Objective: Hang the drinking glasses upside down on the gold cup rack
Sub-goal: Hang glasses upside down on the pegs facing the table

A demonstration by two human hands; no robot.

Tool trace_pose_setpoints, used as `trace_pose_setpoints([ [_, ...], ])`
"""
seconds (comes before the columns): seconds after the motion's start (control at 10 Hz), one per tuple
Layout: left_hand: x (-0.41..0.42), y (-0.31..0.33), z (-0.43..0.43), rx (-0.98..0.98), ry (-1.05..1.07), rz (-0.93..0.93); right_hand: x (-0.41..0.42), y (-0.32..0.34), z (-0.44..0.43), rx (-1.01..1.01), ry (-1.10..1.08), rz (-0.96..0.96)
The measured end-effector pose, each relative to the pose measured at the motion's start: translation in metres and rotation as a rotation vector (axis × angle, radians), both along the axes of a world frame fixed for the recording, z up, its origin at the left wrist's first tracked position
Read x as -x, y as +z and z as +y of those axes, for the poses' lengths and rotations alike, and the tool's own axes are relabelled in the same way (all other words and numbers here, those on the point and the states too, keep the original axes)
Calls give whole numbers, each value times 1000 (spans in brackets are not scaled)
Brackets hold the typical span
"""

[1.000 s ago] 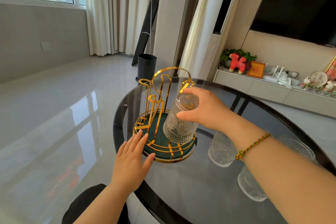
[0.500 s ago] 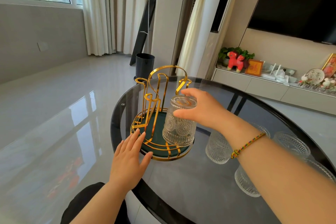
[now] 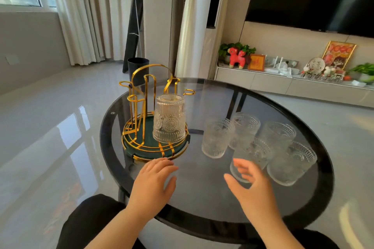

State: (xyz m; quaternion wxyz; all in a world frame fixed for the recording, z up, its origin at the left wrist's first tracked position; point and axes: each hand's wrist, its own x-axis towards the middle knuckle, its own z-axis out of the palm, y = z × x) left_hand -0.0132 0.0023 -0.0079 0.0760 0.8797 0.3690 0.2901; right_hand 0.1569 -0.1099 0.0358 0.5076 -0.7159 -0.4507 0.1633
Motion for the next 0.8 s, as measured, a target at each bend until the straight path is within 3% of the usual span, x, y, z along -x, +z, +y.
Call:
trace_pose_setpoints([
  [0.1,-16,-7,-3,156,-48,72,-10,-24,-6,4,-150,76],
  [0.3,-19,-16,4,214,-33,162,-27,-45,2,-96,-363,131],
  [0.5,-19,-18,5,234,-20,165,-47,-48,26,-41,-291,160],
  [0.8,-20,-17,5,244,-9,151,-53,-51,39,59,-388,2],
])
